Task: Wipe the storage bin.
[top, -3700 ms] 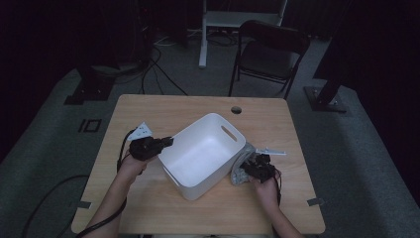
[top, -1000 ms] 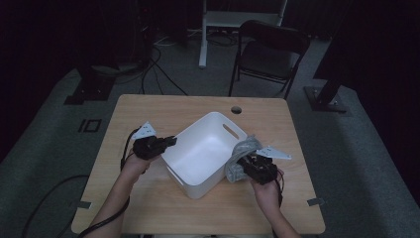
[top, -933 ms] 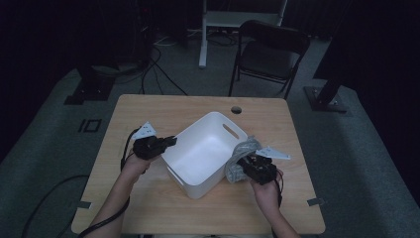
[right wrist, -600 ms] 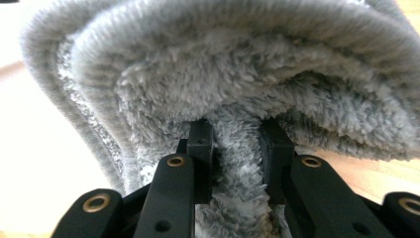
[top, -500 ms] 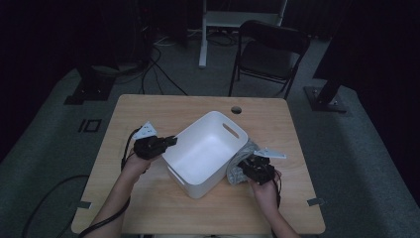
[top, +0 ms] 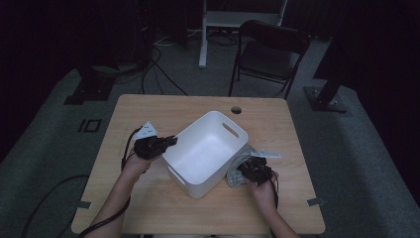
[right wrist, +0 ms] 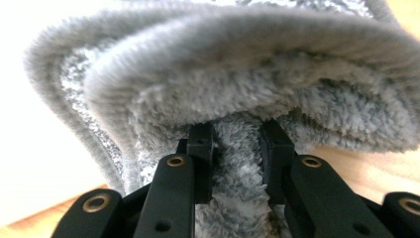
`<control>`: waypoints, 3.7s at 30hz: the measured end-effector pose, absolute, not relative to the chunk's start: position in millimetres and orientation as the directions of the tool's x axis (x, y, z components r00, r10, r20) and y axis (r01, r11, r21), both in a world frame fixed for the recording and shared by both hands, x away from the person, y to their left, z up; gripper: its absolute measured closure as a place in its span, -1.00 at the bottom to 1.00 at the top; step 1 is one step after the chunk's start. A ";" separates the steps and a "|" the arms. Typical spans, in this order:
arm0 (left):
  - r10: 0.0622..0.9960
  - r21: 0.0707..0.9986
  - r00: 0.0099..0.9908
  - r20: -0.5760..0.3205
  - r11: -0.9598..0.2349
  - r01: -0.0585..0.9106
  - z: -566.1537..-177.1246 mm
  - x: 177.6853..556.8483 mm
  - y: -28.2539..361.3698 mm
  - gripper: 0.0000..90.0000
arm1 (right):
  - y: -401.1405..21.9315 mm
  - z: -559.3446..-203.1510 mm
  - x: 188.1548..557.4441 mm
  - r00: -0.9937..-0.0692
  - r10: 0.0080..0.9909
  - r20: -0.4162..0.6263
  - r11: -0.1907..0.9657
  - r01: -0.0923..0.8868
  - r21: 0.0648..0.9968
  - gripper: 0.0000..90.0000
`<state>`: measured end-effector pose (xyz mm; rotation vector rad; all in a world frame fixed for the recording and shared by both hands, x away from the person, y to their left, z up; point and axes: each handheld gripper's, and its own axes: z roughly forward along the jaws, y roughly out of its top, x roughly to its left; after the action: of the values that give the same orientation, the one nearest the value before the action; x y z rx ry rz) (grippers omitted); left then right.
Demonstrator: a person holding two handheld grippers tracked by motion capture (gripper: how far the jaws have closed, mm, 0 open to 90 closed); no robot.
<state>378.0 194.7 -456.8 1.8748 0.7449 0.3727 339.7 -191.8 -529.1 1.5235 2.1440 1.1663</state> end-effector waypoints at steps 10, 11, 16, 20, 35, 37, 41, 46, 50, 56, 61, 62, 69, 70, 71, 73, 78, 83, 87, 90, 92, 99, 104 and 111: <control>0.652 0.906 0.754 -0.084 -0.265 0.330 -456.7 378.1 194.4 0.87 | -190.8 -517.4 334.5 -0.424 0.870 0.251 0.109 0.663 0.741 0.62; 0.654 0.905 0.752 -0.084 -0.265 0.331 -456.6 378.2 194.0 0.87 | -190.2 -511.1 330.8 -0.432 0.870 0.239 0.111 0.642 0.759 0.62; 0.656 0.902 0.751 -0.081 -0.273 0.335 -455.9 378.2 193.1 0.88 | -179.4 -473.5 305.9 -0.508 0.842 0.184 0.127 0.516 0.847 0.62; 0.652 0.902 0.753 -0.085 -0.271 0.336 -456.1 378.5 193.5 0.88 | -173.4 -459.2 296.0 -0.538 0.825 0.173 0.127 0.476 0.870 0.62; 0.648 0.903 0.759 -0.065 -0.286 0.322 -455.8 377.5 191.4 0.87 | -172.6 -487.1 308.7 -0.497 0.847 0.186 0.138 0.544 0.828 0.62; 0.648 0.904 0.759 -0.062 -0.286 0.318 -455.9 377.5 191.3 0.87 | -172.8 -488.7 309.6 -0.496 0.848 0.187 0.139 0.547 0.825 0.62; 0.647 0.905 0.760 -0.063 -0.285 0.317 -456.0 377.6 191.1 0.87 | -173.0 -494.0 312.1 -0.489 0.850 0.194 0.141 0.566 0.812 0.62; 0.649 0.904 0.759 -0.057 -0.289 0.316 -455.8 377.6 190.3 0.87 | -173.3 -502.9 316.0 -0.474 0.856 0.208 0.137 0.594 0.793 0.62; 0.653 0.904 0.755 -0.053 -0.290 0.315 -455.7 377.3 189.3 0.87 | -173.0 -511.9 320.2 -0.461 0.864 0.204 0.144 0.615 0.776 0.62; 0.652 0.905 0.756 -0.063 -0.283 0.319 -456.0 378.0 189.9 0.86 | -171.3 -529.4 326.9 -0.444 0.876 0.189 0.169 0.648 0.742 0.62; 0.661 0.905 0.748 -0.058 -0.282 0.320 -455.9 377.7 189.4 0.85 | -171.5 -528.7 327.4 -0.441 0.875 0.197 0.166 0.658 0.734 0.62; 0.662 0.905 0.747 -0.057 -0.282 0.319 -455.9 377.7 189.3 0.85 | -172.1 -527.0 327.0 -0.443 0.872 0.210 0.159 0.660 0.734 0.62; 0.666 0.909 0.743 -0.070 -0.264 0.323 -456.8 378.7 189.0 0.85 | -173.4 -481.9 305.3 -0.517 0.829 0.213 0.135 0.555 0.820 0.62; 0.664 0.909 0.744 -0.070 -0.266 0.322 -456.8 378.8 188.9 0.85 | -171.1 -472.1 299.2 -0.535 0.823 0.189 0.145 0.520 0.842 0.62; 0.662 0.909 0.746 -0.067 -0.268 0.320 -456.7 378.8 188.6 0.86 | -169.3 -467.3 296.1 -0.543 0.821 0.176 0.151 0.504 0.850 0.62; 0.659 0.907 0.749 -0.070 -0.271 0.323 -456.4 378.9 188.5 0.86 | -164.5 -462.6 292.3 -0.549 0.824 0.137 0.175 0.477 0.861 0.62; 0.652 0.905 0.756 -0.059 -0.284 0.316 -456.0 378.4 187.0 0.85 | -166.3 -477.9 301.1 -0.530 0.834 0.156 0.169 0.514 0.841 0.62; 0.655 0.905 0.754 -0.053 -0.287 0.313 -455.9 378.5 186.1 0.85 | -166.7 -487.4 305.0 -0.515 0.839 0.175 0.162 0.544 0.823 0.62; 0.654 0.907 0.755 -0.049 -0.288 0.308 -456.1 378.3 185.6 0.85 | -167.0 -491.1 307.0 -0.508 0.841 0.184 0.158 0.556 0.816 0.62; 0.651 0.907 0.758 -0.049 -0.288 0.306 -456.3 378.5 185.3 0.85 | -167.4 -496.6 309.4 -0.501 0.844 0.188 0.161 0.573 0.804 0.62; 0.650 0.908 0.758 -0.051 -0.287 0.307 -456.3 378.8 185.1 0.85 | -167.5 -500.7 311.5 -0.498 0.847 0.187 0.169 0.584 0.794 0.62; 0.651 0.907 0.757 -0.051 -0.287 0.307 -456.3 379.2 184.4 0.84 | -168.3 -510.6 316.9 -0.482 0.852 0.204 0.166 0.619 0.767 0.62; 0.652 0.906 0.757 -0.050 -0.289 0.308 -456.1 379.4 184.2 0.84 | -168.8 -525.1 323.5 -0.471 0.858 0.205 0.180 0.650 0.739 0.62; 0.660 0.910 0.749 -0.054 -0.276 0.309 -456.9 380.0 184.6 0.81 | -170.0 -527.8 326.4 -0.460 0.858 0.231 0.166 0.672 0.722 0.62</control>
<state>380.0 184.6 -456.9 1.8748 0.7456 0.4086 326.4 -170.0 -527.8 1.4839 2.2099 1.1728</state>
